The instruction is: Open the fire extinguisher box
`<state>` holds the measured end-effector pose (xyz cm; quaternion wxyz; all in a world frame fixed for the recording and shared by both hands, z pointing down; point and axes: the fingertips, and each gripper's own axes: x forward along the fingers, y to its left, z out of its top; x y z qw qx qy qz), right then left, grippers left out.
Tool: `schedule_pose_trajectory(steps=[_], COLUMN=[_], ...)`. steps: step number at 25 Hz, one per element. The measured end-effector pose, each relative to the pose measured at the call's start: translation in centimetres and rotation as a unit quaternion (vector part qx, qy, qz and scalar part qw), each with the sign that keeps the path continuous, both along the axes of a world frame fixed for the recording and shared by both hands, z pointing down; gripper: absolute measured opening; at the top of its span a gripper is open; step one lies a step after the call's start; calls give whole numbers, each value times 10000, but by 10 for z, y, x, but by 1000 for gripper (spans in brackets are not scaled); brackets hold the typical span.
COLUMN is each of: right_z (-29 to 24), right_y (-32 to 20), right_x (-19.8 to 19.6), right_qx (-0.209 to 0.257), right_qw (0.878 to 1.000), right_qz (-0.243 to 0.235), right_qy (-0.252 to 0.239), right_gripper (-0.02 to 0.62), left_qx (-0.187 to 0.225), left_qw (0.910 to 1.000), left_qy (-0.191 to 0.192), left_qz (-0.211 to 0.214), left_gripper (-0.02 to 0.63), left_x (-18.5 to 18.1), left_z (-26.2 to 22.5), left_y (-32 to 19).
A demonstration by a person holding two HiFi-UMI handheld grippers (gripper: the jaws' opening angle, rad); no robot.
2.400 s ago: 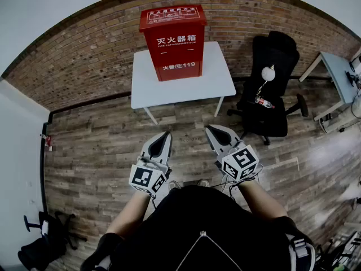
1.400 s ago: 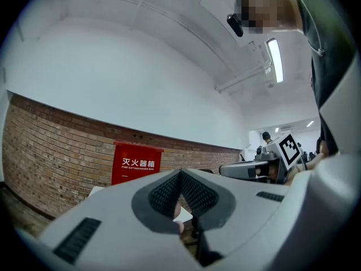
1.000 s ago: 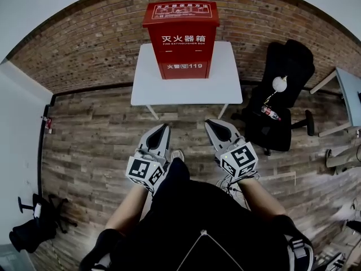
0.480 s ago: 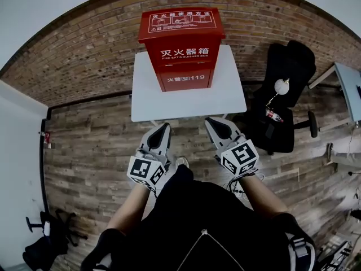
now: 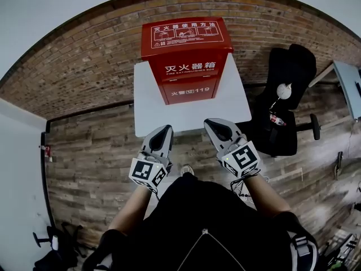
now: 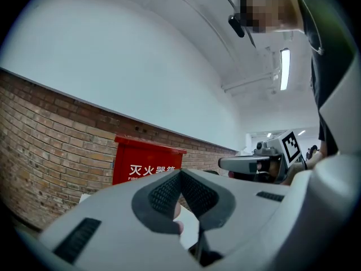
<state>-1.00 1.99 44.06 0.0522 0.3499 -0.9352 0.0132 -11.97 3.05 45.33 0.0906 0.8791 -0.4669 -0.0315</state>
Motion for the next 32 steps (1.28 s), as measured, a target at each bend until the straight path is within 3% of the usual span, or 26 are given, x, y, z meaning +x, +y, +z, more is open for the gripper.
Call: schedule_pose_trajectory(steps=[11,18,25,32], right_z=[-12,-9,-15,-15], right_y=[-48,-97,-155,-196], right_x=[-34,-15,12,29], right_qx=[-9,-61,20,-8], right_qw=[9997,9997,9999,9999], right_qz=[-229,-163,-51,-94], right_qy=[-129,-193,-103,-40], right_gripper=[18,18,18,18], left_qx=[88,114,407,465], left_qw=[9998,9998,9980,9978], left_qy=[15,-17,261,391], left_qz=[193,171,404,268], left_gripper=[49,49,48,48], left_x=[-25,-10,19,38], left_z=[-5,-4,-29,-29], left_y=[-69,-111,-147,-181])
